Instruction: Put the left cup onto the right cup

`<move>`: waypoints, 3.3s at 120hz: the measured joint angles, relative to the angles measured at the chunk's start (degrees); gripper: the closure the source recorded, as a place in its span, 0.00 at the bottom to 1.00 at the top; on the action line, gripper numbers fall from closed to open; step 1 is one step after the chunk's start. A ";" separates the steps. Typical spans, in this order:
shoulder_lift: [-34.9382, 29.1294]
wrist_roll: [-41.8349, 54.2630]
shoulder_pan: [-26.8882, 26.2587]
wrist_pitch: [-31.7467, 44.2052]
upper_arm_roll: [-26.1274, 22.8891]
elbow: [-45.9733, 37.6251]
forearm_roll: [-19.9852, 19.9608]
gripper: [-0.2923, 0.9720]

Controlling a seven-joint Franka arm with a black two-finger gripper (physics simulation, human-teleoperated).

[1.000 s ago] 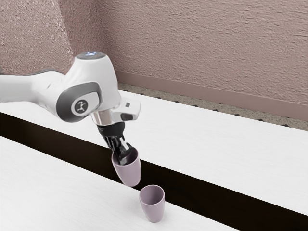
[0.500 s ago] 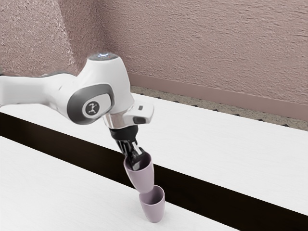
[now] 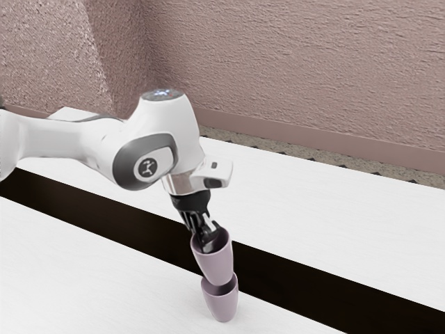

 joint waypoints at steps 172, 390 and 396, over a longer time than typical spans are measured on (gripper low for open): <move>3.76 0.56 0.38 1.79 0.41 -0.50 -0.23 0.33; 10.90 2.01 0.56 -21.51 17.85 36.26 6.23 0.23; 10.82 2.15 0.65 -21.82 17.88 36.37 6.27 0.23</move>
